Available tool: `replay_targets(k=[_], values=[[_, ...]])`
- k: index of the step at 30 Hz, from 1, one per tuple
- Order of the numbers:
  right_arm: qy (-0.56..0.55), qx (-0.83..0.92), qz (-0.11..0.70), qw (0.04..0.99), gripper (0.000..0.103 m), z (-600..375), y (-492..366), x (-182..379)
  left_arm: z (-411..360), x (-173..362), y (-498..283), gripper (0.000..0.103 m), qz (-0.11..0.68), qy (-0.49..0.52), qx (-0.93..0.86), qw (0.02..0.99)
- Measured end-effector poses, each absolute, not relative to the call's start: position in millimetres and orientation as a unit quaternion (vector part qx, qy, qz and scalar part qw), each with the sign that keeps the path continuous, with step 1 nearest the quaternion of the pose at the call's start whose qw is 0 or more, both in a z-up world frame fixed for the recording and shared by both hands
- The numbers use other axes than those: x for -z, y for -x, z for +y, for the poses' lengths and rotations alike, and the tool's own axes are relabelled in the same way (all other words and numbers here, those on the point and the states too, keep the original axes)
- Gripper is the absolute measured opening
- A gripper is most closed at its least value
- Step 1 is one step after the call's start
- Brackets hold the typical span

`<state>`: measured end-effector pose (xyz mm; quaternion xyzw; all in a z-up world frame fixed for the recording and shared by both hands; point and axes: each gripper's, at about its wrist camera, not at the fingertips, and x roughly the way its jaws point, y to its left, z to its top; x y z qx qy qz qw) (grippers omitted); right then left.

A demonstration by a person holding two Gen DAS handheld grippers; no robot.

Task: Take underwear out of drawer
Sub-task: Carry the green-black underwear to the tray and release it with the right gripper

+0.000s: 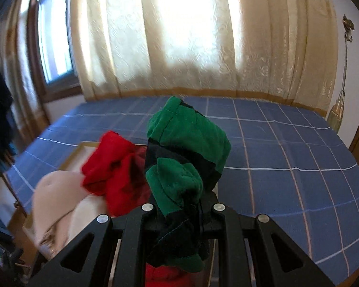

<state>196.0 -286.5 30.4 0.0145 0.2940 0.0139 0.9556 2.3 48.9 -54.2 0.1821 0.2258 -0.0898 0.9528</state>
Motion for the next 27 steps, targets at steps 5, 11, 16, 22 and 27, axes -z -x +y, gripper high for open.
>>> replay_targets(k=[5,11,16,22,27], values=[[-0.011,-0.001,0.332,0.943,0.018,-283,-230,-15,48,54,-2,0.103,0.227,-0.183,0.092,0.952],[-0.002,0.002,0.371,0.929,0.018,-276,-257,-5,49,54,-2,0.103,0.227,-0.182,0.093,0.952],[-0.001,-0.002,0.406,0.914,0.021,-275,-270,1,48,54,-2,0.103,0.226,-0.182,0.091,0.952],[-0.042,-0.008,0.428,0.903,0.047,-288,-274,5,48,55,-2,0.103,0.226,-0.184,0.089,0.953],[-0.08,-0.018,0.431,0.899,0.058,-297,-272,6,46,56,-2,0.103,0.225,-0.184,0.087,0.953]])
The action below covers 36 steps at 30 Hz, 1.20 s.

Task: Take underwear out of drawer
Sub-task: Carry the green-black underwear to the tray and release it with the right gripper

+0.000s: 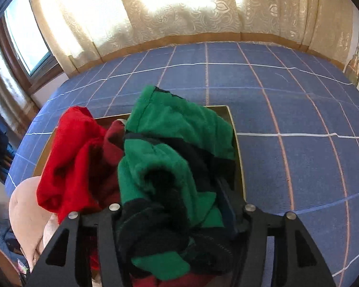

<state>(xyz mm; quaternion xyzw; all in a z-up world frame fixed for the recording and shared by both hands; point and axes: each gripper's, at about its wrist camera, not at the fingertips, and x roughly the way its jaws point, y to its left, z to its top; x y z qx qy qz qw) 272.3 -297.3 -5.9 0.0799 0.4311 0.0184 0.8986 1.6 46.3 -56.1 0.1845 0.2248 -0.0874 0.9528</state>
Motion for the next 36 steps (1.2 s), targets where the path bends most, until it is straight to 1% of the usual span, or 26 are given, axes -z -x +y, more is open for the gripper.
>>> replay_targets(k=[8,10,11,15,20,27,36], values=[[-0.07,-0.012,0.421,0.904,0.059,-293,-258,-2,46,56,-1,0.103,0.226,-0.188,0.088,0.952],[-0.071,-0.016,0.415,0.907,0.066,-295,-249,-4,46,56,-1,0.103,0.226,-0.189,0.087,0.952],[-0.065,-0.021,0.411,0.909,0.067,-295,-243,-7,45,56,-1,0.103,0.225,-0.189,0.087,0.952],[-0.042,-0.027,0.38,0.924,0.067,-291,-215,-13,44,57,-1,0.103,0.224,-0.188,0.086,0.952],[-0.077,-0.047,0.345,0.934,0.067,-294,-181,-9,42,57,-2,0.103,0.225,-0.191,0.084,0.952],[-0.128,-0.06,0.314,0.939,0.067,-303,-167,0,42,57,-2,0.103,0.225,-0.193,0.08,0.952],[-0.128,-0.067,0.275,0.95,0.067,-294,-123,3,42,57,-1,0.103,0.224,-0.194,0.079,0.952]])
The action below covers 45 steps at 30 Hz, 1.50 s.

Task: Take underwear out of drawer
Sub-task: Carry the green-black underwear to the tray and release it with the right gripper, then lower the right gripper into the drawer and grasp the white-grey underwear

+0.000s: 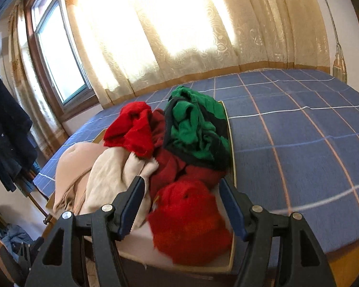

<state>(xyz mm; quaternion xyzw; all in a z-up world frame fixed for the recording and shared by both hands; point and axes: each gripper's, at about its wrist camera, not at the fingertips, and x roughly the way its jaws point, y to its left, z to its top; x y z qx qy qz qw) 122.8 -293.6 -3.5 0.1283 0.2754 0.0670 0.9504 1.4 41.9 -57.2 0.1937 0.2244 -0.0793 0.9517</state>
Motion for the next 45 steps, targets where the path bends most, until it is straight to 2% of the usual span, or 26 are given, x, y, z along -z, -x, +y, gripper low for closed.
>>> replay_targets(k=[9,24,29,36,40,45], values=[[-0.139,-0.075,0.235,0.959,0.067,-292,-61,3,42,57,-1,0.103,0.224,-0.194,0.079,0.952],[-0.125,-0.107,0.256,0.952,0.067,-278,29,23,44,56,-2,0.103,0.223,-0.193,0.078,0.952],[-0.109,-0.155,0.31,0.932,0.067,-265,48,31,46,56,-3,0.103,0.223,-0.191,0.076,0.953],[-0.01,-0.172,0.407,0.897,0.068,-216,21,68,46,56,-2,0.103,0.221,-0.191,0.074,0.953],[-0.046,-0.2,0.468,0.86,0.068,-205,-8,96,45,57,-1,0.103,0.22,-0.191,0.074,0.954],[-0.039,-0.174,0.542,0.821,0.068,-195,-36,126,46,57,-1,0.103,0.22,-0.19,0.074,0.954]])
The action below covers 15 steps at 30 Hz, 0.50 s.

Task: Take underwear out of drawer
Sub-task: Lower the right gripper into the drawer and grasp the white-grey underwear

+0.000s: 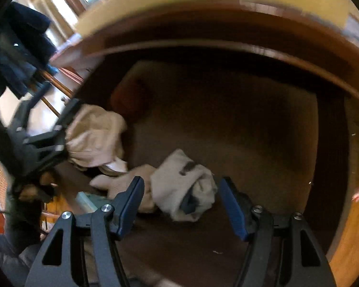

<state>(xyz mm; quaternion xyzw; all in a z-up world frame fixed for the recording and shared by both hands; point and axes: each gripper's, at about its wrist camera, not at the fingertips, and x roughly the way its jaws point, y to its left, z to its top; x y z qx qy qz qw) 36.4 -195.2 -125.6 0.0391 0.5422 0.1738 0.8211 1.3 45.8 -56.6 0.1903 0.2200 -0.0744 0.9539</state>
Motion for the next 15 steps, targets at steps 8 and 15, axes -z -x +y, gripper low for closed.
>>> replay_targets(k=[8,15], values=[[-0.056,-0.168,0.6,0.78,0.067,-191,-54,152,45,56,0,0.103,0.219,-0.191,0.074,0.954],[-0.028,-0.17,0.627,0.76,0.066,-178,-62,157,45,56,0,0.103,0.219,-0.19,0.074,0.954]])
